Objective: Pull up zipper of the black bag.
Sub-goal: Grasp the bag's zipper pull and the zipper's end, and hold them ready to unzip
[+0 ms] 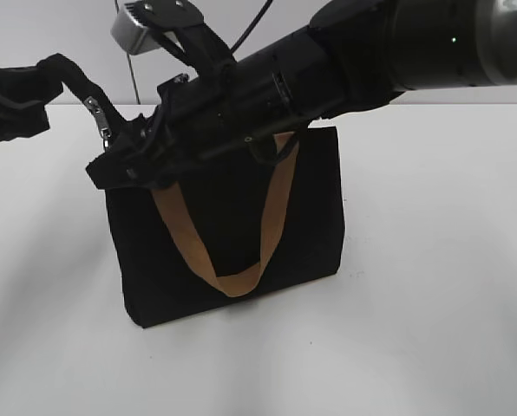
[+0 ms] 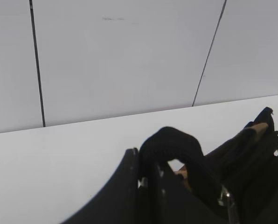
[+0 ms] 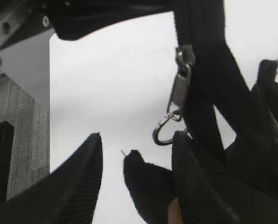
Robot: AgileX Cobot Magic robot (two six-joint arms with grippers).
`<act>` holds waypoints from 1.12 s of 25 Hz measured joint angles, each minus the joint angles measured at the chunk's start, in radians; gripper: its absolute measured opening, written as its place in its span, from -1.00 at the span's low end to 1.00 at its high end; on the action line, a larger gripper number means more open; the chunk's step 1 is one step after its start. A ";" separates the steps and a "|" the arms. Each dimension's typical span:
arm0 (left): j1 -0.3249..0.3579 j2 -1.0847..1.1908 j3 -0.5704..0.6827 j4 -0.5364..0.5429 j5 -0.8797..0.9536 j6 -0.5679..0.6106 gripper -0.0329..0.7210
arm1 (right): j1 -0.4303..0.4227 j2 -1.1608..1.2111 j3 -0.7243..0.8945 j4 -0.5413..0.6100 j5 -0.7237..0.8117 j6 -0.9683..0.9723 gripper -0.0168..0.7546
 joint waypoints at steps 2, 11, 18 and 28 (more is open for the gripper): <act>0.000 0.000 0.000 0.000 0.000 0.000 -0.87 | 0.000 0.007 -0.002 0.001 -0.019 0.001 0.03; 0.000 0.000 0.000 0.000 0.000 0.000 -0.87 | 0.002 0.017 -0.023 0.004 -0.077 0.027 0.00; 0.000 0.000 0.000 0.000 0.000 0.000 -0.87 | 0.002 0.017 -0.024 0.048 -0.079 0.047 -0.19; 0.000 0.000 0.000 0.000 0.001 0.000 -0.87 | 0.002 0.017 -0.024 0.050 -0.090 0.130 -0.72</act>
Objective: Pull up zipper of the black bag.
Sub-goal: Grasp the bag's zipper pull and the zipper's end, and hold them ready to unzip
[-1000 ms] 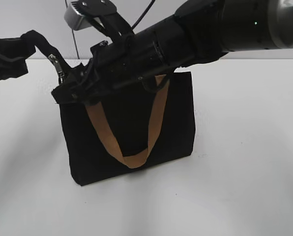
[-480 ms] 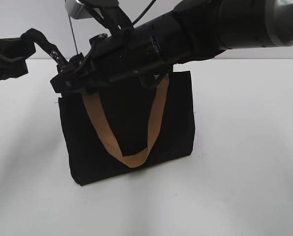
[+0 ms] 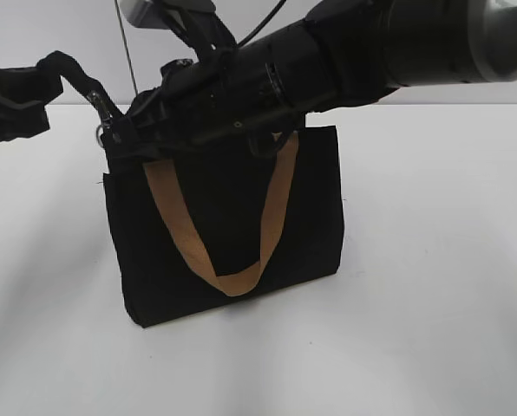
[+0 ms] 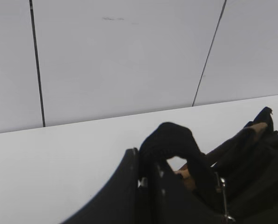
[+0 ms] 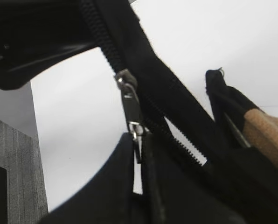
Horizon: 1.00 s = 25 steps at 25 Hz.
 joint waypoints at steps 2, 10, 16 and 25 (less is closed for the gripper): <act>0.000 0.000 0.000 0.000 0.003 0.000 -0.87 | 0.000 0.000 0.000 -0.008 0.000 0.009 -0.93; 0.000 0.000 -0.003 0.000 0.180 0.000 -0.87 | 0.000 -0.015 -0.003 -0.150 0.021 0.129 -0.96; 0.000 0.000 -0.005 0.002 0.332 0.000 -0.87 | 0.000 -0.045 -0.003 -0.188 0.036 0.140 -0.96; -0.001 0.000 -0.007 -0.004 0.485 0.000 -0.87 | -0.018 -0.048 -0.003 -0.276 0.048 0.202 -0.96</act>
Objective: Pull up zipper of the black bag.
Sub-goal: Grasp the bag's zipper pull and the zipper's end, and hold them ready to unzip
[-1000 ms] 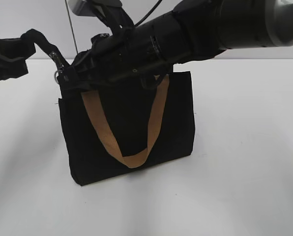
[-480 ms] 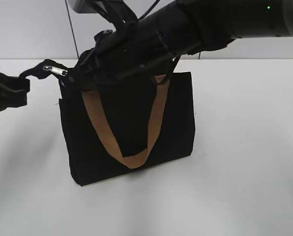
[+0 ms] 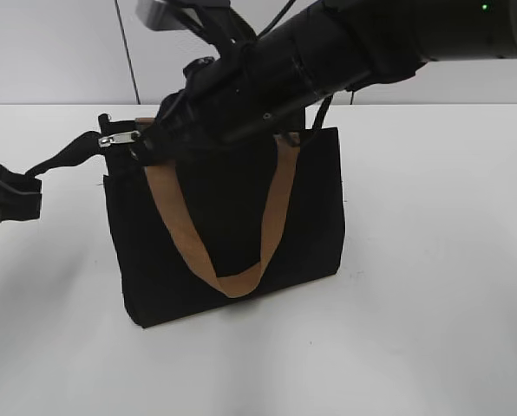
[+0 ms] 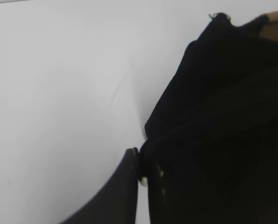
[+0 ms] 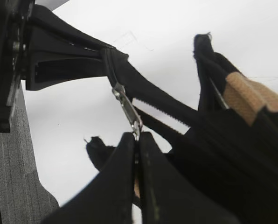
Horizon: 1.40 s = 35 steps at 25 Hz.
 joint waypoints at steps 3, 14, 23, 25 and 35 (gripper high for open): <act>0.000 0.000 0.000 0.000 0.024 0.000 -0.87 | -0.036 -0.007 0.000 -0.009 0.023 0.013 -0.96; 0.000 0.000 0.000 0.000 0.041 0.000 -0.87 | -0.222 -0.010 0.000 -0.014 0.220 0.061 -0.96; 0.000 0.000 0.000 0.000 0.052 0.000 -0.87 | -0.384 -0.024 0.000 -0.030 0.375 0.065 -0.96; 0.000 0.000 0.000 0.000 0.054 0.000 -0.87 | -0.418 -0.036 0.000 -0.053 0.389 0.068 -0.96; -0.005 0.000 -0.001 -0.002 0.044 0.000 -0.87 | -0.493 -0.079 0.000 -0.101 0.412 0.113 -0.96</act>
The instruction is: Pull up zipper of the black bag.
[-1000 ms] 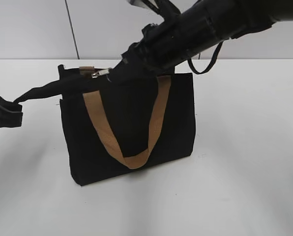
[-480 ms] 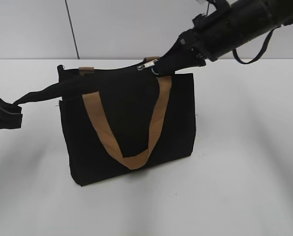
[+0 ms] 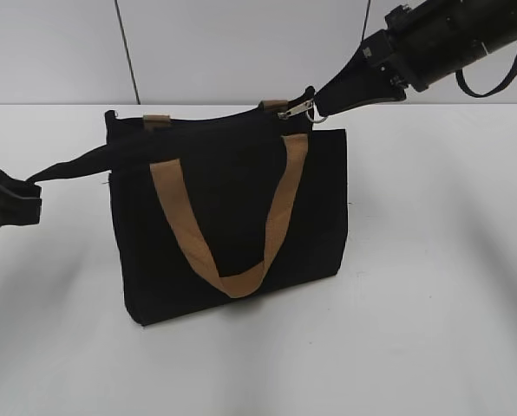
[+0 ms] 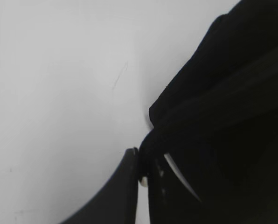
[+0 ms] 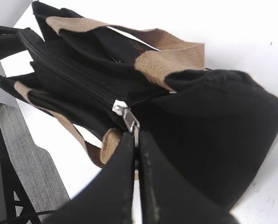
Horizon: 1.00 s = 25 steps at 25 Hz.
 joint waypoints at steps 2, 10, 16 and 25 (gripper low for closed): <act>0.000 0.000 0.000 -0.006 0.002 0.000 -0.87 | 0.004 -0.001 0.000 -0.001 0.001 0.002 -0.96; 0.002 0.000 0.000 -0.143 0.063 0.000 -0.38 | 0.056 -0.034 0.000 -0.066 0.020 0.081 -0.07; 0.002 -0.023 -0.007 -0.257 0.200 0.000 0.21 | 0.110 -0.088 0.000 -0.249 0.021 0.236 0.07; 0.002 -0.151 -0.070 -0.274 0.438 0.000 0.25 | 0.151 -0.204 0.060 -0.436 0.002 0.391 0.08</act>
